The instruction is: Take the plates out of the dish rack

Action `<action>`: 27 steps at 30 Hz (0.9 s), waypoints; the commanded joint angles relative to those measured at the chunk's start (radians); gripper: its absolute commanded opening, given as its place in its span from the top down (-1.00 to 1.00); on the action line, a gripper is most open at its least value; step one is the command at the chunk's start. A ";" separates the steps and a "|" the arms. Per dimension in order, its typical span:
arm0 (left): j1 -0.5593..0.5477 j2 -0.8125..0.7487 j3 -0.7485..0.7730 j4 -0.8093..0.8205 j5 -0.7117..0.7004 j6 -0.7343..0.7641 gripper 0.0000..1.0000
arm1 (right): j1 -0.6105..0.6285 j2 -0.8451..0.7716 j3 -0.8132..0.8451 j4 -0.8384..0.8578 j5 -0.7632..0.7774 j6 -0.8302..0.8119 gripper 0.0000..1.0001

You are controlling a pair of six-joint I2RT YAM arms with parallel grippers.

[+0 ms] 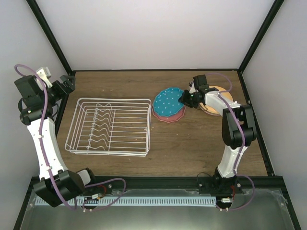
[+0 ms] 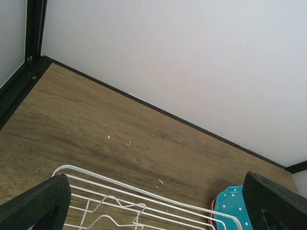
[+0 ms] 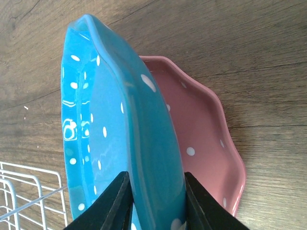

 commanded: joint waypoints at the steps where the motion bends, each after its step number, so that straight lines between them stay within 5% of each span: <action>1: 0.004 -0.020 -0.006 0.007 0.018 -0.004 -1.00 | 0.014 0.071 -0.052 -0.148 0.124 -0.076 0.47; 17: 0.003 -0.027 -0.017 0.008 0.021 -0.006 -1.00 | 0.006 0.110 -0.084 -0.136 0.107 -0.082 0.27; 27: 0.003 -0.039 -0.026 0.005 0.023 -0.004 -1.00 | 0.003 0.123 -0.074 -0.159 0.125 -0.098 -0.10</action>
